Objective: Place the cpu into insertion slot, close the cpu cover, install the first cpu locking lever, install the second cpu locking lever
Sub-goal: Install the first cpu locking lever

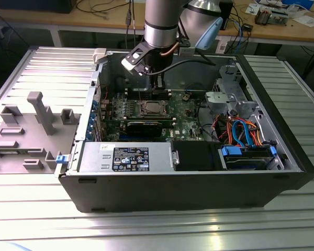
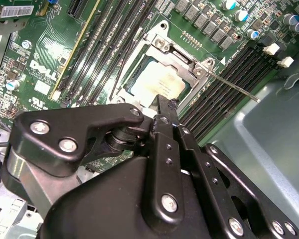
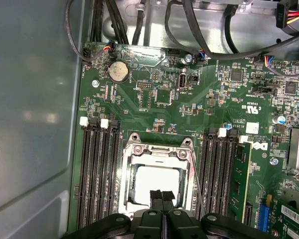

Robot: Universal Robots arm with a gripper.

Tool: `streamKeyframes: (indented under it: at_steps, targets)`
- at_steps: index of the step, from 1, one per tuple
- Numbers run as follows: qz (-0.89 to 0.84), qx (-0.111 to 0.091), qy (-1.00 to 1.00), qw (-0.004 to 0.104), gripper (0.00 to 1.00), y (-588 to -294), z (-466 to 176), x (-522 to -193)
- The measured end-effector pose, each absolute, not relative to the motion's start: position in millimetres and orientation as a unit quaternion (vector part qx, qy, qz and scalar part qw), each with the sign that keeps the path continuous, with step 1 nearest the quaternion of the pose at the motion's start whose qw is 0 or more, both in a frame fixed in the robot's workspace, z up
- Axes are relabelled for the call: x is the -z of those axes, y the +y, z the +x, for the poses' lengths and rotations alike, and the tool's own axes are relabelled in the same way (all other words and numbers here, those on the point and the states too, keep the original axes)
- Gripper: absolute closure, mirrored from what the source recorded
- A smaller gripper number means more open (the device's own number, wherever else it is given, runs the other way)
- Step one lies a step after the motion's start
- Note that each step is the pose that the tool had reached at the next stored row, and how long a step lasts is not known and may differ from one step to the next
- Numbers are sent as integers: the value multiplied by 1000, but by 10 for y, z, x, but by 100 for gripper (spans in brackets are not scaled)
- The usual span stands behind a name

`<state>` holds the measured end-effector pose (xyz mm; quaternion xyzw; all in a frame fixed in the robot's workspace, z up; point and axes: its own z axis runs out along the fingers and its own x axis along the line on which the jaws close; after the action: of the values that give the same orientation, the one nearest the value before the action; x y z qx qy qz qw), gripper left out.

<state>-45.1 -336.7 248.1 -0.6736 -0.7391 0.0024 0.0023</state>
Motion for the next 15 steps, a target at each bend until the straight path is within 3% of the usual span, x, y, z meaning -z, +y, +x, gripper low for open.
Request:
streamKeyframes:
  at_steps: [15]
  targets:
    - [-674,-2,-739,2,89,-3368,-451,-2504]
